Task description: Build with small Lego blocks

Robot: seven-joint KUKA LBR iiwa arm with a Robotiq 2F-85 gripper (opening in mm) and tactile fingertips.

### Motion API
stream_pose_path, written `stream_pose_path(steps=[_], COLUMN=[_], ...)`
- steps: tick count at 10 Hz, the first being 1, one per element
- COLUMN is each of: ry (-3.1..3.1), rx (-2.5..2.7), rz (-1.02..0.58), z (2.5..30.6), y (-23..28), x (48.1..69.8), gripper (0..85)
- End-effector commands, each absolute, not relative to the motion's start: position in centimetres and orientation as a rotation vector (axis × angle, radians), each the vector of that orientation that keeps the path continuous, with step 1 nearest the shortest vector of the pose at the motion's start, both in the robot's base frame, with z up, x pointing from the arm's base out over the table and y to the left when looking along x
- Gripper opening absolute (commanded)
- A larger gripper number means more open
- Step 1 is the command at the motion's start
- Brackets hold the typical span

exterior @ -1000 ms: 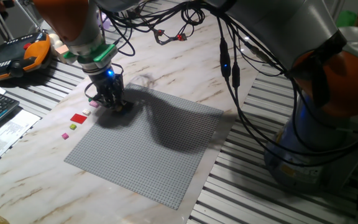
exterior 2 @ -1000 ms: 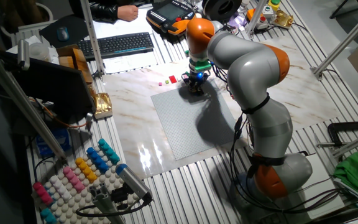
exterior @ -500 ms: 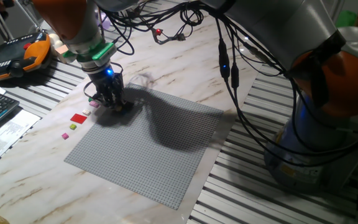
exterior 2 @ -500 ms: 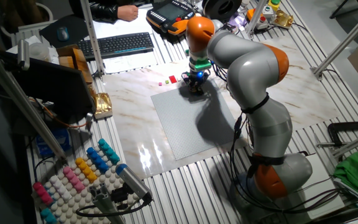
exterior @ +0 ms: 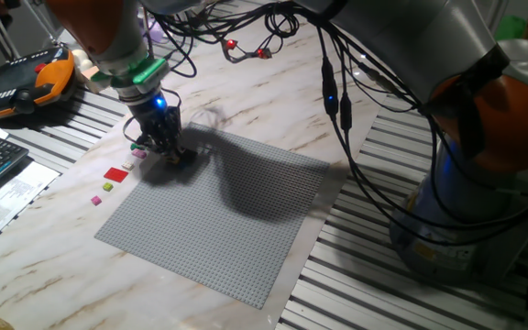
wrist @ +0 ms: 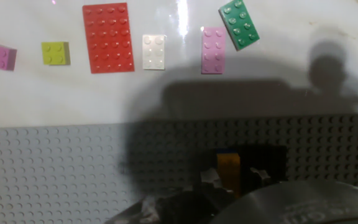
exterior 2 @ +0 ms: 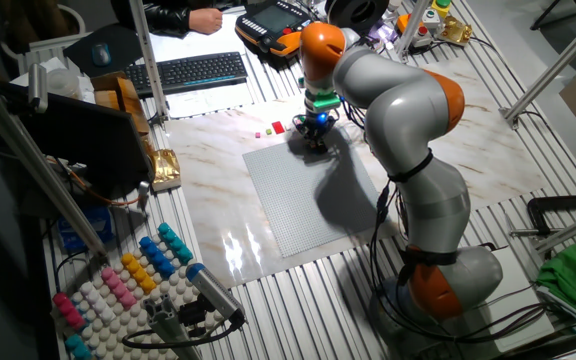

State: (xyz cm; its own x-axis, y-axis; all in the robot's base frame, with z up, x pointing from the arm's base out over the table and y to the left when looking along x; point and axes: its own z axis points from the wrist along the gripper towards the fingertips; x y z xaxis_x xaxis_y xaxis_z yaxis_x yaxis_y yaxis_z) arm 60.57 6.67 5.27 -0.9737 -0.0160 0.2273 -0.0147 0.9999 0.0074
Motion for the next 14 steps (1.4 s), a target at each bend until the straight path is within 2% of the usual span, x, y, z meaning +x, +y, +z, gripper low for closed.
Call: stream_pose_path(steps=[1,2,4,14], ry=[-2.910,-2.909,-2.910,-2.953], rx=[0.024,0.014,0.007,0.004], rz=[-0.009,-0.014,-0.033,-0.033], z=[5.4,5.5,5.5,3.8], y=[6.6,6.8,7.0,7.2], x=[60.6,60.5,60.5,60.2], gripper=[16.3,14.0,0.7,0.7])
